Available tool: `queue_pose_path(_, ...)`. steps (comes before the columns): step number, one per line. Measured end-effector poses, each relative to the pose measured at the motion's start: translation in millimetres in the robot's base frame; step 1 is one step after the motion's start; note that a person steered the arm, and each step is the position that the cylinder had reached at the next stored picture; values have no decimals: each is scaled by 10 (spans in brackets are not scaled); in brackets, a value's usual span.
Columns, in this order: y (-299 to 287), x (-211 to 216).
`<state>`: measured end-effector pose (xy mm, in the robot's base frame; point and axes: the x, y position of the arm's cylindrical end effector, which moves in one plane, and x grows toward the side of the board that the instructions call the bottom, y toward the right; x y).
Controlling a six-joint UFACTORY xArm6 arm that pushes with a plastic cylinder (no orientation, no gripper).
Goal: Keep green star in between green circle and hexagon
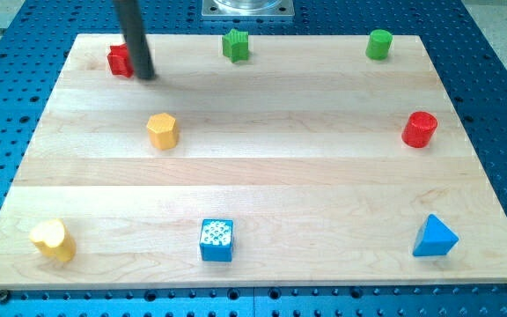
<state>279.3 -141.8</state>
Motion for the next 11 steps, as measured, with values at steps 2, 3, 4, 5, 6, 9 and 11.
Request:
queue_pose_path(2, 586, -868)
queue_pose_path(3, 973, -866)
queue_pose_path(4, 1175, -295)
queue_pose_path(5, 1177, 503)
queue_pose_path(6, 1315, 772)
queue_pose_path(9, 1495, -324)
queue_pose_path(11, 1748, 1109)
